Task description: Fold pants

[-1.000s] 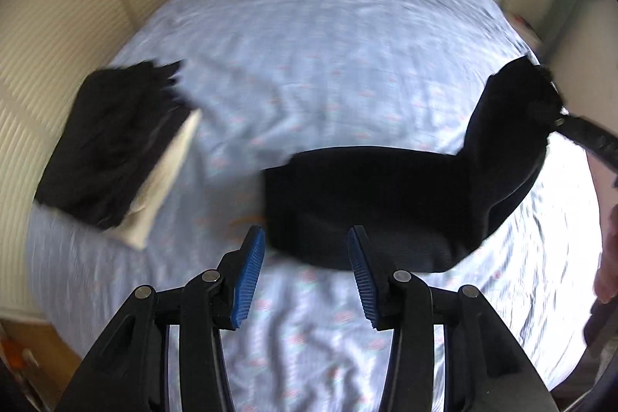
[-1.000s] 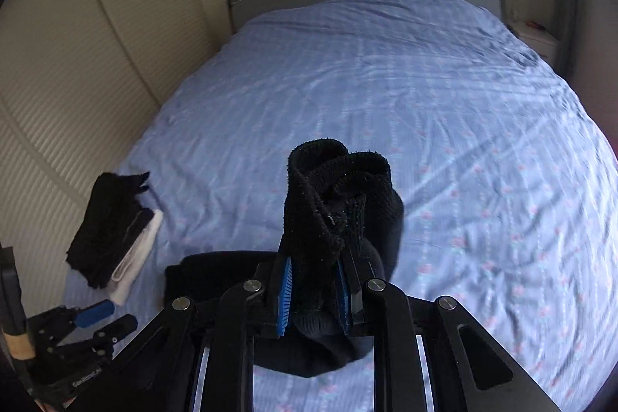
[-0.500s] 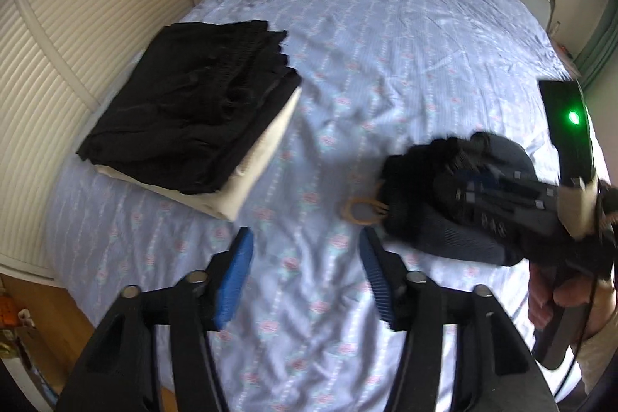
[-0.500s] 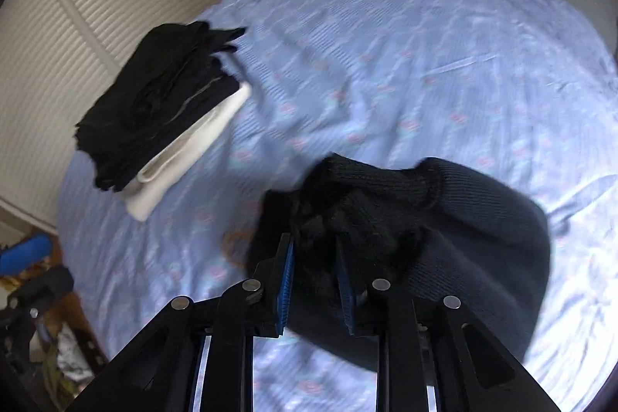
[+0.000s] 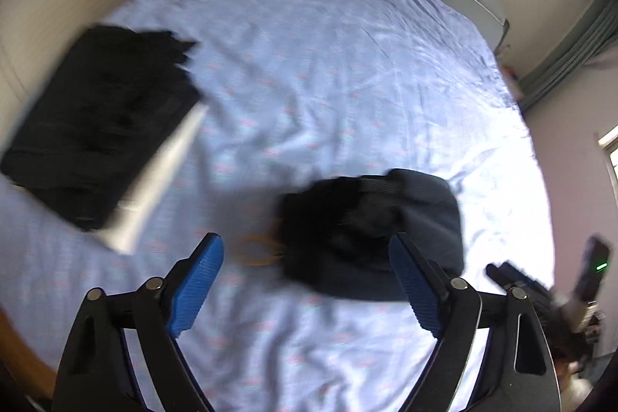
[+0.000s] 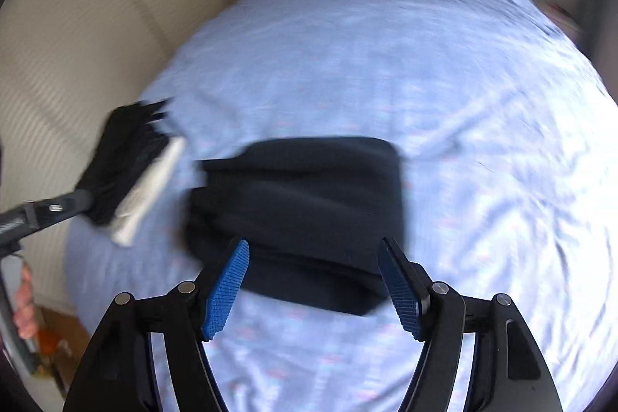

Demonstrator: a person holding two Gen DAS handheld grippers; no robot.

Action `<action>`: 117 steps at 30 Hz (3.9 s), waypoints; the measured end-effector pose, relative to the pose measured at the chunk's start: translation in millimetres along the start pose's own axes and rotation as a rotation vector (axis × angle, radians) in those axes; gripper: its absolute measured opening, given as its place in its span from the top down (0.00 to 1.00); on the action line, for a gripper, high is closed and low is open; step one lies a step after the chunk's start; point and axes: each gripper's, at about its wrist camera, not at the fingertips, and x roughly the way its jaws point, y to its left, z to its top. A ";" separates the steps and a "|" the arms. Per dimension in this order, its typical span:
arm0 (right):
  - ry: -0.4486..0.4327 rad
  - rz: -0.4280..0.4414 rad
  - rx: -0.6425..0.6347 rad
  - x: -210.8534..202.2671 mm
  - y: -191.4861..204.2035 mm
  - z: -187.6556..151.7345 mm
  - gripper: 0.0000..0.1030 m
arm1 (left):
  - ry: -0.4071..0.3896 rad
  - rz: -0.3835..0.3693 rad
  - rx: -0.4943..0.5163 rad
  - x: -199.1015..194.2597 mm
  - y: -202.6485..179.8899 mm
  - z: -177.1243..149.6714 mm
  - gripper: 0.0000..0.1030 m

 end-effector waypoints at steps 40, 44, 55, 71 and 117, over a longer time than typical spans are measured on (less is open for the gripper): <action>0.190 -0.058 0.056 95.8 -33.5 -26.5 0.34 | 0.071 -0.220 -0.363 71.4 -9.5 24.2 0.81; 0.128 -0.115 -0.009 77.4 -21.4 -23.7 0.38 | 0.069 -0.194 -0.454 77.4 26.9 10.0 0.81; 0.197 -0.184 -0.159 76.3 -1.2 -40.0 0.38 | 0.169 -0.078 -0.363 123.9 45.7 -19.0 0.57; 0.127 0.128 0.109 95.5 -34.5 28.8 0.36 | 0.233 -0.136 -0.110 136.5 36.6 14.7 0.13; 0.020 0.225 0.071 -39.3 12.4 3.7 0.52 | -0.010 -0.308 -0.201 -15.1 1.0 -42.7 0.53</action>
